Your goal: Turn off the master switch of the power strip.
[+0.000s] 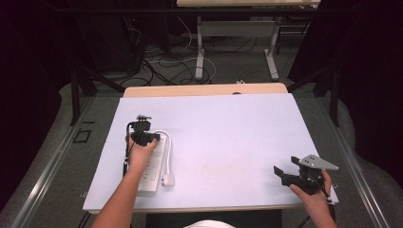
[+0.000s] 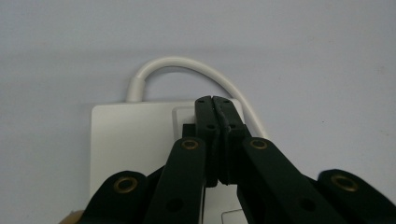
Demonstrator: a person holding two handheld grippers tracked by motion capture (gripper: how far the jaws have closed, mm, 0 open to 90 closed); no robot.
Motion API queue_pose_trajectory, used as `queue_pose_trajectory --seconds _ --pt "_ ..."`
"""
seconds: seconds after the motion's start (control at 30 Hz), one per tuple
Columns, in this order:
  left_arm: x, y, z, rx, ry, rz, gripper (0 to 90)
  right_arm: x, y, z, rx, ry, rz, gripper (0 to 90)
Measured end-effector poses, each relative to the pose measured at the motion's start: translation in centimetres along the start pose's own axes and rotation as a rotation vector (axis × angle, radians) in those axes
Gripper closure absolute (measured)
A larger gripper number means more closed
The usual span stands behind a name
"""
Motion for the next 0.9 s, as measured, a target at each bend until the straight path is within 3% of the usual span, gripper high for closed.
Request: queue_pose_trajectory --seconds 0.17,0.23,0.4,0.53,0.63,0.9 --pt "0.08 -0.15 -0.02 -0.02 0.008 -0.013 90.0 0.05 -0.05 -0.14 0.002 0.002 -0.006 17.7" --pt "0.06 -0.04 -0.17 -0.005 0.024 -0.021 90.0 -0.01 -0.06 -0.14 -0.001 0.012 -0.008 17.7" --pt "0.24 -0.2 -0.22 -0.028 0.06 -0.063 90.0 -0.01 -0.04 -0.14 0.002 0.007 -0.002 17.7" --pt "0.24 -0.05 -0.27 -0.004 0.052 -0.034 90.0 -0.03 -0.03 -0.14 0.0 0.015 0.014 17.7" --pt "0.12 0.13 -0.1 0.017 0.036 -0.021 90.0 -0.12 0.1 -0.1 0.013 0.011 -0.007 17.7" --pt "0.12 0.15 -0.13 0.013 0.016 0.001 90.0 0.01 0.07 -0.16 0.011 0.011 -0.009 17.7"
Point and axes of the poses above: each handheld gripper's, and its own axes: z roughly backward along the jaws, y roughly out of its top, x roughly to its right, the point moved 10 cm from there along -z, roughly forward along the jaws, and after that the axes turned 15 degrees about -z, right-handed, at the moved point
